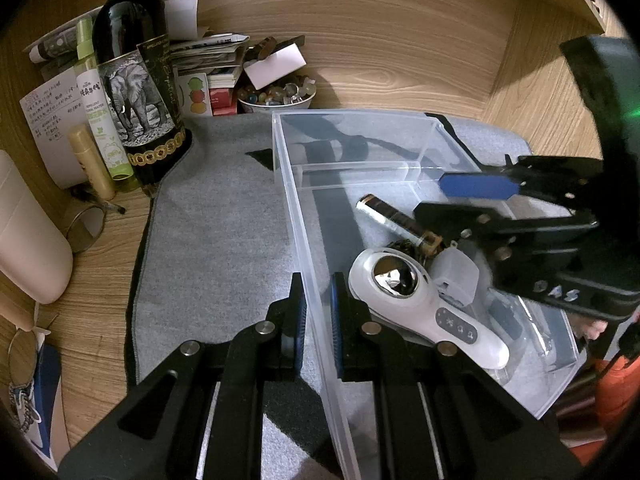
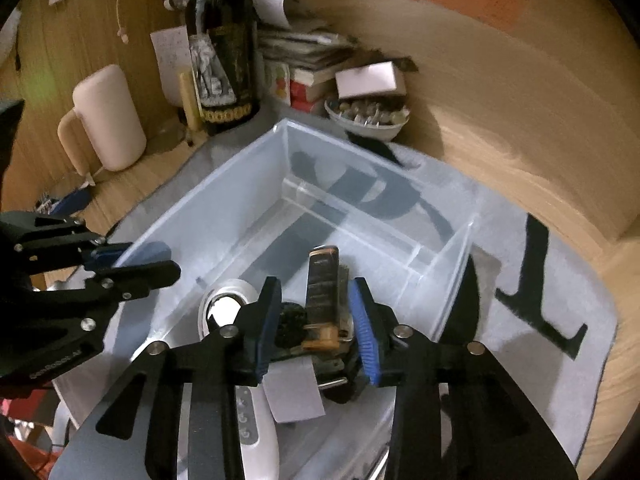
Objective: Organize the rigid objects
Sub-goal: 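Carry the lighter into the box and open the right tool, then move the right tool to the metal tube with black strap and grasp it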
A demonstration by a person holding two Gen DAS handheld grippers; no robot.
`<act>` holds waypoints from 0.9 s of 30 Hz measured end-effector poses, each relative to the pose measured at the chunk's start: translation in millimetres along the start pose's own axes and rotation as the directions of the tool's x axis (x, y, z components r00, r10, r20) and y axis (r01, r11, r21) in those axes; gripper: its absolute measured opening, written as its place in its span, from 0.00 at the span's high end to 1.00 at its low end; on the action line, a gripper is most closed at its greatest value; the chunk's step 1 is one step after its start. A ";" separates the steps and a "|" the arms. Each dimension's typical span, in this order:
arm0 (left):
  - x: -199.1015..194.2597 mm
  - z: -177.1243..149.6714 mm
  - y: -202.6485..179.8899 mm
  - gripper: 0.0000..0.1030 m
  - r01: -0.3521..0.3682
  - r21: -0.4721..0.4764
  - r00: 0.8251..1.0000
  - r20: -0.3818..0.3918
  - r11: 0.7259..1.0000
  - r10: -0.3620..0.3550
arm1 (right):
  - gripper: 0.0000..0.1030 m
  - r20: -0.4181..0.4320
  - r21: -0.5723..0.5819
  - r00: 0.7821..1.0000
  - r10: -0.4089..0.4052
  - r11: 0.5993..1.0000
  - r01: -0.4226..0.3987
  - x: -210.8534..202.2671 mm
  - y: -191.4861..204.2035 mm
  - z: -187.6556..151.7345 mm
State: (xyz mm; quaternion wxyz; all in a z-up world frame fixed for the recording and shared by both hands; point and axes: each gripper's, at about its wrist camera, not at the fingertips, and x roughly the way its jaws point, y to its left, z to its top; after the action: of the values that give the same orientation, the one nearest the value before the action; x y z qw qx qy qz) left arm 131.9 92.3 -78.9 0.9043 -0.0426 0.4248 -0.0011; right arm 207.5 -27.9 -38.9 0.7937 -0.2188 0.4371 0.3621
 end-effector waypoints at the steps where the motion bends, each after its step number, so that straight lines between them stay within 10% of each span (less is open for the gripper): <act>1: 0.1 0.0 -0.7 0.90 0.000 0.000 1.000 0.000 1.000 0.000 | 0.68 0.011 0.003 1.000 -0.002 1.000 0.002 -3.8 -1.1 0.4; 17: 0.2 0.1 -0.1 0.90 0.002 -0.002 1.000 0.001 1.000 -0.002 | 0.64 0.173 0.136 0.978 -0.115 0.986 0.092 -84.6 -45.5 -28.5; 27: 0.2 0.1 0.0 0.90 0.001 0.000 1.000 0.000 1.000 -0.001 | 0.63 0.039 0.184 0.989 -0.142 0.974 0.133 -75.2 -50.7 -88.8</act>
State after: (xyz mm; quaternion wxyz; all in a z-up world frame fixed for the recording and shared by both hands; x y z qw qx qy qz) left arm 132.1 92.3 -79.0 0.9044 -0.0430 0.4245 -0.0014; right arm 172.0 -148.2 -19.6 0.8445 -0.1661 0.4312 0.2706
